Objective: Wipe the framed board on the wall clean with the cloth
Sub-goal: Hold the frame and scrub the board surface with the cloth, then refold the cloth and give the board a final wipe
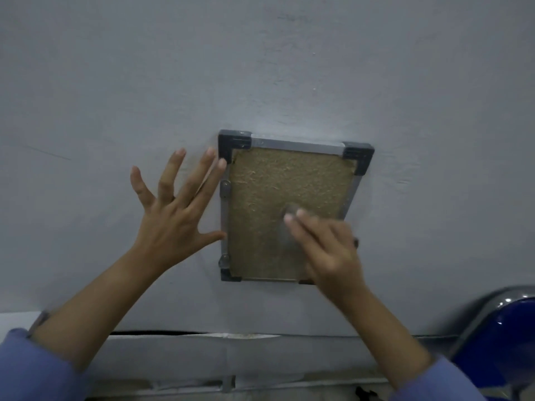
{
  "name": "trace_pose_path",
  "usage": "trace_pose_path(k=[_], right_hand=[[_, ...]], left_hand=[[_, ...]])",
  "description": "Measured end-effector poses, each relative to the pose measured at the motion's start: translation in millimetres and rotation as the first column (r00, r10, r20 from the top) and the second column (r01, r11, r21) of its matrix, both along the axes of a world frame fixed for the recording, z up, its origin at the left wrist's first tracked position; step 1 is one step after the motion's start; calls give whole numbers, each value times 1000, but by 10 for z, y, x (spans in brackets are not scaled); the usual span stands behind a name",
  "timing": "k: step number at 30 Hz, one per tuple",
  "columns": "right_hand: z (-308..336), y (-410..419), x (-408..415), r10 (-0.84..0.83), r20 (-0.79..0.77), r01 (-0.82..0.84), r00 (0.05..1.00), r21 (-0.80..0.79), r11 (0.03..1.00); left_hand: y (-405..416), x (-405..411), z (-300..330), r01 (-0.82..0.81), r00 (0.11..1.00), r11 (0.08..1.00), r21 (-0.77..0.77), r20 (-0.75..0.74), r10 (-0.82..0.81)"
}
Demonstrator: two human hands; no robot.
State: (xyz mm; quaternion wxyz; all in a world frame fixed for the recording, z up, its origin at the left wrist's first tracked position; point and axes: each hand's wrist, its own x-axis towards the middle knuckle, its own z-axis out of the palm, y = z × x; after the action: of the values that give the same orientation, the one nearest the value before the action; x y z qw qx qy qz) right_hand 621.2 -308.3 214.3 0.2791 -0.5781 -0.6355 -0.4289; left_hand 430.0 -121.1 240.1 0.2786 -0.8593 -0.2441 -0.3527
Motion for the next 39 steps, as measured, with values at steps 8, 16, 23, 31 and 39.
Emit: trace_pose_path(k=[8, 16, 23, 31, 39], right_hand=[[400, 29, 570, -7, 109, -3, 994, 97, 995], [-1209, -197, 461, 55, -46, -66, 997, -302, 951], [-1374, -314, 111, -25, -556, -273, 831, -447, 852], [-826, -477, -446, 33, -988, -439, -153, 98, 893], [-572, -598, -498, 115, -792, -282, -600, 344, 896]], left_hand=[[-77, 106, -415, -29, 993, 997, -70, -116, 20], [-23, 144, -459, -37, 994, 999, -32, -109, 34], [-154, 90, -479, -31, 997, 993, -115, -72, 22], [-945, -94, -899, 380, 917, 532, -757, 231, -326], [-1511, 50, -941, 612, 774, -247, -751, 633, -7]])
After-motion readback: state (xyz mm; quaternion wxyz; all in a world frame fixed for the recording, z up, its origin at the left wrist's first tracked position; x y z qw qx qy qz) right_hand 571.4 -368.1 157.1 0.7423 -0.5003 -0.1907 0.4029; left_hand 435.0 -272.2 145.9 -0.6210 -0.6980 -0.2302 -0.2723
